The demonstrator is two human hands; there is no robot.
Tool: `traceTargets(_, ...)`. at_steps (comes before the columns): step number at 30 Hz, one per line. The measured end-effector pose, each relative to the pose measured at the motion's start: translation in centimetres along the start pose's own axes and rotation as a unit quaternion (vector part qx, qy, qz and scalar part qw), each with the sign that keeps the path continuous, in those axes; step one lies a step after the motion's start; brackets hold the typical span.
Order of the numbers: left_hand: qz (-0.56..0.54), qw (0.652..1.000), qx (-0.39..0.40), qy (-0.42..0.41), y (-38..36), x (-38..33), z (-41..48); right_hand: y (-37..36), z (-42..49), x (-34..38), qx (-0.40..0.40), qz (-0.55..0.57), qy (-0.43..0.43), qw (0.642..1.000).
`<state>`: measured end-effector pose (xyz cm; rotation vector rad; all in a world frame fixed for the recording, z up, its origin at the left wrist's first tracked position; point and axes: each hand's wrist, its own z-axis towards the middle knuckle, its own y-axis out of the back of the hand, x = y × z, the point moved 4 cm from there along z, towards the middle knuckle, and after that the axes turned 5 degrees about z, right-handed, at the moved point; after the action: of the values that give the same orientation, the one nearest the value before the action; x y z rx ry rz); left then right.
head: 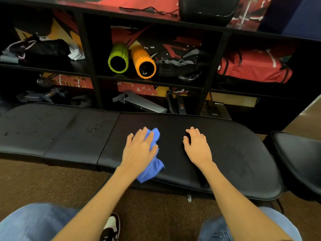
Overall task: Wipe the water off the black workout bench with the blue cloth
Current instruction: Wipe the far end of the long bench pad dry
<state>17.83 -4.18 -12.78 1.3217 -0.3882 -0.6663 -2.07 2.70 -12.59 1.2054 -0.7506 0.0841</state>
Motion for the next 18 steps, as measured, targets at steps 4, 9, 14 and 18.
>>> traceTargets(4, 0.013, 0.995, 0.046, 0.09, -0.4, 0.0, 4.2, 0.1, -0.2, 0.1, 0.0, -0.008, 0.002, 1.0)
traceTargets(9, 0.008, 0.999, 0.041, 0.023, -1.1, -6.7, 3.8, 0.4, -0.1, 0.1, -0.015, -0.012, 0.013, 1.0)
traceTargets(14, -0.039, 0.995, 0.001, -0.096, -0.6, -8.3, -1.5, 0.0, 0.0, -0.1, -0.008, 0.005, 0.0, 1.0)
traceTargets(18, -0.067, 0.992, -0.011, -0.107, 0.2, -4.2, -3.3, 0.1, 0.0, -0.2, -0.005, 0.001, 0.002, 1.0)
